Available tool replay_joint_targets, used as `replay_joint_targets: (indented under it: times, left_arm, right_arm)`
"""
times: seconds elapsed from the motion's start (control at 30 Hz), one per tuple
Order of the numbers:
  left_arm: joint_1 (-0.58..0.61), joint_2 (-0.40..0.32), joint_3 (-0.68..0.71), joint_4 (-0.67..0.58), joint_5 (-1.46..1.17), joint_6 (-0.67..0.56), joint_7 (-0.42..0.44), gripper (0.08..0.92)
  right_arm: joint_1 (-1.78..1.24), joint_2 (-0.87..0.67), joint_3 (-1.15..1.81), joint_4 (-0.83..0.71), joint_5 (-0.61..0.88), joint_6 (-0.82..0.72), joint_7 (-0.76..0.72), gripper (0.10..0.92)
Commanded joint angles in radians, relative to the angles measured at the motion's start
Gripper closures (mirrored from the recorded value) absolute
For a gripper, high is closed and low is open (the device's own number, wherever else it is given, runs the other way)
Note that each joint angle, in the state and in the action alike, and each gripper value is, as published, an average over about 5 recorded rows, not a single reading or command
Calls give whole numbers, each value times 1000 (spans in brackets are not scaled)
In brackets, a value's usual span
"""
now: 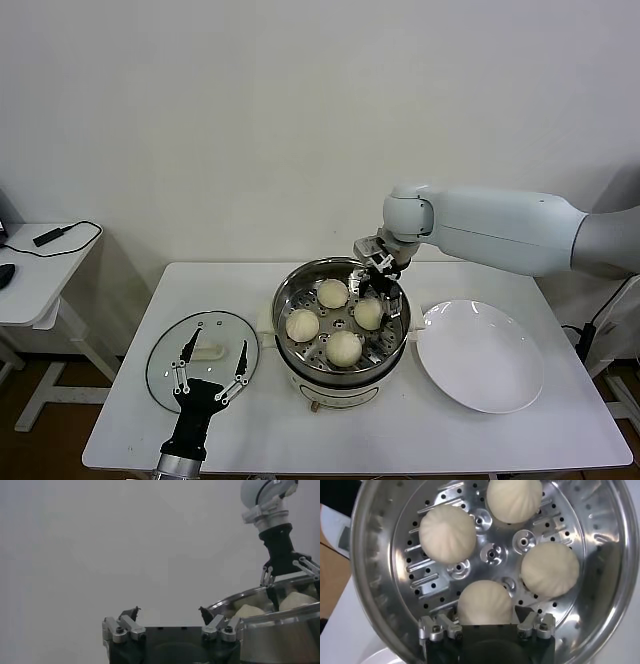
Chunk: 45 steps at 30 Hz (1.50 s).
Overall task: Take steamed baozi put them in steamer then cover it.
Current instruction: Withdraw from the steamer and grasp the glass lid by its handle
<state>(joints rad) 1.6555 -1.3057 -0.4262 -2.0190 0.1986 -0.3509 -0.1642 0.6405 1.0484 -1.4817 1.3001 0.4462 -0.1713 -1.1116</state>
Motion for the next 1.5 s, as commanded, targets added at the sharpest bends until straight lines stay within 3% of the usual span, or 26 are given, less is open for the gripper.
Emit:
replay_joint_targets:
  times: [0.03, 0.13, 0.27, 0.37, 0.57, 0.73, 0.93, 1.17, 1.33, 1.5]
  left_arm:
    - [-1, -1, -1, -4, 8, 4, 2, 177]
    - [-2, 4, -3, -3, 20, 3, 3, 177]
    - [-8, 12, -11, -17, 37, 8, 3, 177]
    - [-19, 13, -21, -32, 49, 21, 3, 177]
    - [-52, 18, -30, -39, 77, 53, 2, 177]
    - [-90, 25, -56, -8, 139, 63, 0, 177]
    - [-121, 43, -83, 39, 246, 75, 2, 177]
    - [-148, 63, -115, 161, 549, 85, -3, 177]
    - [-157, 88, -149, 287, 875, 77, -40, 177]
    - [-152, 102, -171, 377, 1022, 92, -88, 177]
  right_arm:
    - [-25, -174, 258, 127, 10, 40, 24, 203]
    - [-85, -252, 379, 155, 71, 124, 241, 203]
    - [-228, -312, 484, 197, 143, 222, 797, 203]
    - [-385, -315, 642, 210, 121, 269, 1107, 203]
    - [-737, -272, 1024, 206, 50, 389, 1430, 203]
    - [-1011, -265, 1290, 223, 12, 450, 1512, 203]
    - [-1361, -240, 1589, 259, -31, 478, 1498, 203]
    - [-1694, -127, 1869, 288, -98, 533, 1460, 203]
    - [-1842, -44, 1982, 307, -114, 558, 1428, 203]
    - [-1913, 4, 2030, 327, -116, 573, 1406, 203]
